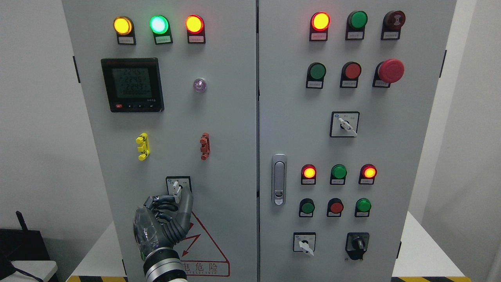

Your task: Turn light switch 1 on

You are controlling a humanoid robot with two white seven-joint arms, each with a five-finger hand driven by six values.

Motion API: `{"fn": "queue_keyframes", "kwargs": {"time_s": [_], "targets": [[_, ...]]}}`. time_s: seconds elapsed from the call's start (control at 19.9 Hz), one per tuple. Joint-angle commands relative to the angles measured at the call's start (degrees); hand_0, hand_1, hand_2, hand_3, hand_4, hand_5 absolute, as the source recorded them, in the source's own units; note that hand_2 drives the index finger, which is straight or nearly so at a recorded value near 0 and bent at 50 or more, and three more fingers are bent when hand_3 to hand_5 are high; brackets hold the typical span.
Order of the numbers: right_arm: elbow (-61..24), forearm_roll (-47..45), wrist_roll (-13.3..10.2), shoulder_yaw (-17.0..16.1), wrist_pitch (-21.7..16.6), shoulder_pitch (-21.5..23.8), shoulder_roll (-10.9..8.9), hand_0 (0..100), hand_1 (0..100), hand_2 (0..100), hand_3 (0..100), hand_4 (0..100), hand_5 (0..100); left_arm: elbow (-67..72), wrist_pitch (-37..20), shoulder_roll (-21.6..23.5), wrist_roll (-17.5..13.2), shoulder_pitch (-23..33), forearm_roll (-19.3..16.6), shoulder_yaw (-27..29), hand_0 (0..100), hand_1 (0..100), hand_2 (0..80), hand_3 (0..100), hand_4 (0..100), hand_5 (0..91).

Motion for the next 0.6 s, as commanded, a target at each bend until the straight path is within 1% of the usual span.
{"fn": "queue_keyframes", "kwargs": {"time_s": [0.0,0.55], "targets": [[0.0,-1.1,0.0,0.0,0.0,0.0,0.0,12,39,0,0,0,0,0.3,0.2,-0.1,0.0,-0.5,0.3,0.0,17,52,55.7,74,86,81.0],[0.0,-1.0,0.0,0.0,0.0,0.0,0.0,12,39,0,0,0,0,0.3,1.1,-0.1,-0.1,-1.0,0.7,-0.1,19,49,56.6,74,87,81.0]]}}
